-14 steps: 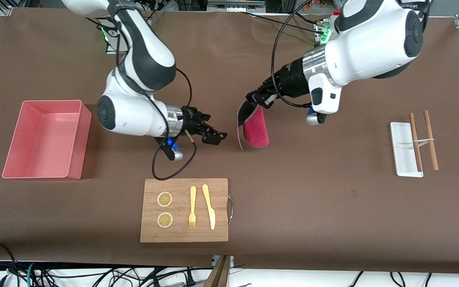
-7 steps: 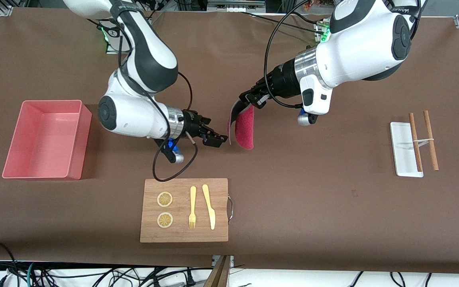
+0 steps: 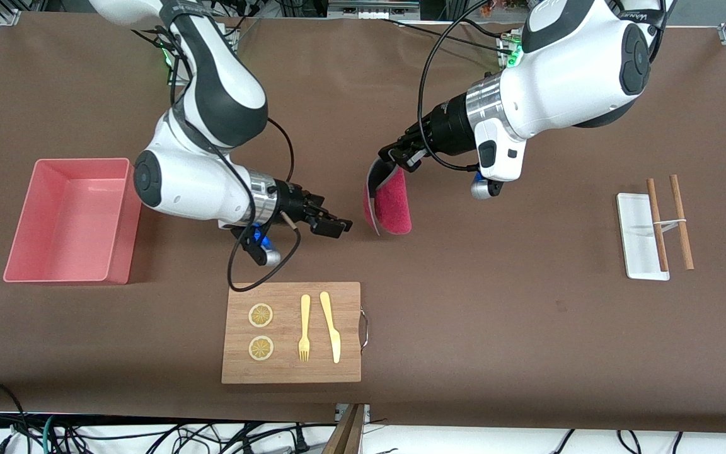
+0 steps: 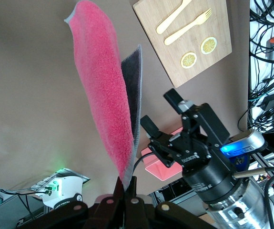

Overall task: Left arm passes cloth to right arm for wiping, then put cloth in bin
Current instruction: 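Carry the cloth toward the right gripper while the right gripper approaches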

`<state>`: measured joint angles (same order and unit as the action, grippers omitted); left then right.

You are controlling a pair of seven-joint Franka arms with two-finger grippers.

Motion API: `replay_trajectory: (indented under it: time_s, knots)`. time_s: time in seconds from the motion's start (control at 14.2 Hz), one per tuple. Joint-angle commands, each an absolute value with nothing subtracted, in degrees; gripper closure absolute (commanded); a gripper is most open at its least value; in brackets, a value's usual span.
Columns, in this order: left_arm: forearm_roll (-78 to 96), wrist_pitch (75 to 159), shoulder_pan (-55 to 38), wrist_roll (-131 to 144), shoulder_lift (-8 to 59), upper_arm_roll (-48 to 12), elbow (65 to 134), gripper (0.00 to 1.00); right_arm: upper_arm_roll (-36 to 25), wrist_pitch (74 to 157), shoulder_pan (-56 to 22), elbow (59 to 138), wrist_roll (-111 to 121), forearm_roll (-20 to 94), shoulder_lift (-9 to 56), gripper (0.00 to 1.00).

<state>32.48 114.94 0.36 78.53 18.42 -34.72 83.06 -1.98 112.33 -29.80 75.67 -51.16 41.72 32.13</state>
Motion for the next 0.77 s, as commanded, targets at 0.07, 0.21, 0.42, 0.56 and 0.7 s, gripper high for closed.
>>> replay_trajectory:
  time_s: [0.07,0.21,0.42,0.56,0.7]
  knots:
    - [33.66,115.66,0.62,78.66,18.19,-34.98,83.23,1.00,-1.67,112.24,-30.67,73.83,-44.84,36.83,32.61,0.00]
    - [33.66,115.66,0.53,78.49,18.19,-34.98,83.23,1.00,-1.67,112.32,-30.59,71.73,-44.56,36.74,32.87,0.00]
    - [33.31,115.58,0.53,78.66,18.11,-34.98,83.23,1.00,-1.67,112.32,-30.59,67.60,-43.34,36.65,34.97,0.00]
    - [33.57,115.58,0.44,79.01,18.19,-34.98,83.23,1.00,-1.67,112.41,-30.94,66.71,-42.11,36.47,35.94,0.00]
    - [33.92,115.93,0.18,79.01,18.98,-34.98,83.15,1.00,-1.67,112.59,-31.46,66.71,-41.57,36.47,36.38,0.00]
